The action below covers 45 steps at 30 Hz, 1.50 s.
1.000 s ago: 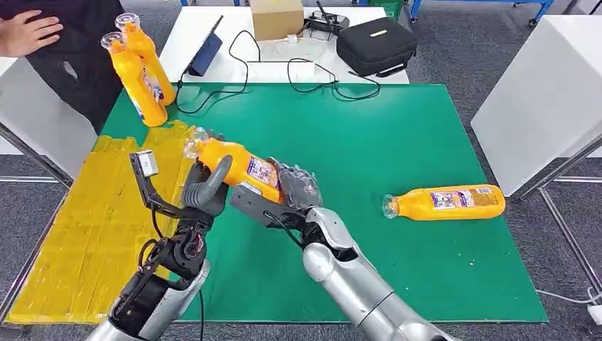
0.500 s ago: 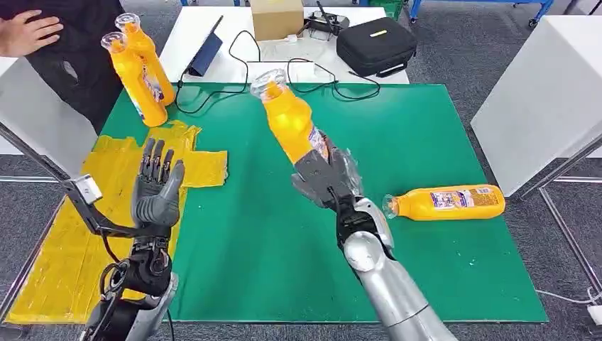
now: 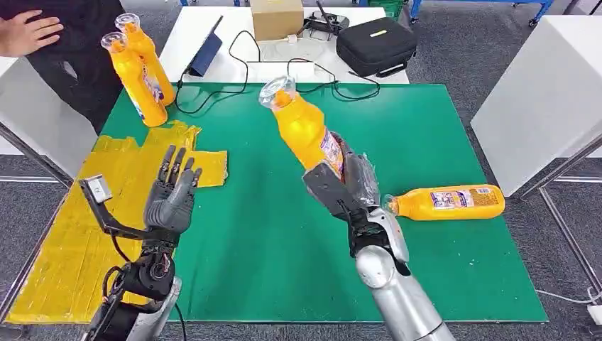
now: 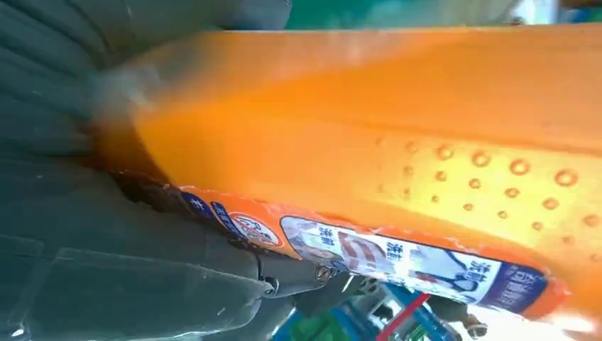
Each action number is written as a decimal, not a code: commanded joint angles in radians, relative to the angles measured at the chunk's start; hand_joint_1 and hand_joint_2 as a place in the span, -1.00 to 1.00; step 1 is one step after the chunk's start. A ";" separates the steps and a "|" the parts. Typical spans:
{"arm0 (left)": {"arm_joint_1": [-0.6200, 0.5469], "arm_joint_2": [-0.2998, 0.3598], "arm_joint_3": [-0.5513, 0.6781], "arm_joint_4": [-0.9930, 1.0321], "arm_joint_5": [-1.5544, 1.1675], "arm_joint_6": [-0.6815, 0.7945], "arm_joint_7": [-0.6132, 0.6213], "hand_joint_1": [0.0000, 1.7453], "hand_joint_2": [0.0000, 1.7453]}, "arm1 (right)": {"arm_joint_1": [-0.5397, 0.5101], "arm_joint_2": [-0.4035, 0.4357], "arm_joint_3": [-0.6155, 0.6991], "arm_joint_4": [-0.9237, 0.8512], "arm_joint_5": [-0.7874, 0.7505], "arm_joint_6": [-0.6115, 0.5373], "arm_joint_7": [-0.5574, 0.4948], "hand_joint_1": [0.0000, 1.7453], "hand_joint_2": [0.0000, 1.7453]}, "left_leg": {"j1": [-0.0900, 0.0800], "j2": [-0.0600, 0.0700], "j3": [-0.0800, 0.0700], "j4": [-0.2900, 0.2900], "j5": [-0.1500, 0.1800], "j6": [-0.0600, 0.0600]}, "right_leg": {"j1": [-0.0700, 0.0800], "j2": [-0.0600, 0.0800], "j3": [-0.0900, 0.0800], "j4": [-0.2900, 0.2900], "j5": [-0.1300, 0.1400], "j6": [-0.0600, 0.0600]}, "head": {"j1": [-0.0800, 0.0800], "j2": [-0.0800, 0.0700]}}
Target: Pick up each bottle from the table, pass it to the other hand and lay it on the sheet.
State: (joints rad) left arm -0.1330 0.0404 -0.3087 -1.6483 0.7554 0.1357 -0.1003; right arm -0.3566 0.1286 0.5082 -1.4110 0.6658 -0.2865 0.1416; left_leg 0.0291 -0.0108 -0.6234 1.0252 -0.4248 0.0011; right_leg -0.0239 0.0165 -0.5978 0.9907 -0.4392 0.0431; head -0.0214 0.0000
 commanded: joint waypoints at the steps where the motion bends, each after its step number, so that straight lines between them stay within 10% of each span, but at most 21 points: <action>1: -0.072 -0.007 -0.102 0.085 0.036 -0.017 0.027 -1.00 1.00 | -0.114 0.017 0.092 0.192 0.048 0.005 0.032 1.00 1.00 | -0.001 0.001 0.004 -0.001 0.000 0.001 | 0.000 -0.001 0.003 0.000 0.000 -0.002 | 0.000 0.000; 17: -0.197 -0.051 -0.202 0.144 -0.011 0.057 0.008 -1.00 1.00 | -0.271 0.126 0.160 0.359 0.042 0.038 0.081 1.00 1.00 | -0.001 0.001 0.003 0.000 0.000 0.001 | 0.000 0.000 0.003 0.000 0.000 -0.002 | 0.000 0.000; 45: -0.241 -0.091 -0.221 0.223 -0.026 0.110 0.018 -1.00 1.00 | -0.250 0.204 0.374 0.427 0.130 0.071 0.108 1.00 1.00 | -0.001 0.001 0.004 -0.001 0.000 0.001 | 0.000 -0.001 0.003 0.000 -0.001 -0.002 | 0.000 0.000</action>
State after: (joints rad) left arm -0.3469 -0.0385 -0.4757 -1.5019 0.7401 0.2438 -0.0919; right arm -0.5565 0.3147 0.7283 -1.0464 0.7546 -0.2350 0.2445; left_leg 0.0292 -0.0108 -0.6234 1.0252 -0.4243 0.0012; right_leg -0.0238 0.0167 -0.5978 0.9910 -0.4391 0.0432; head -0.0214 0.0000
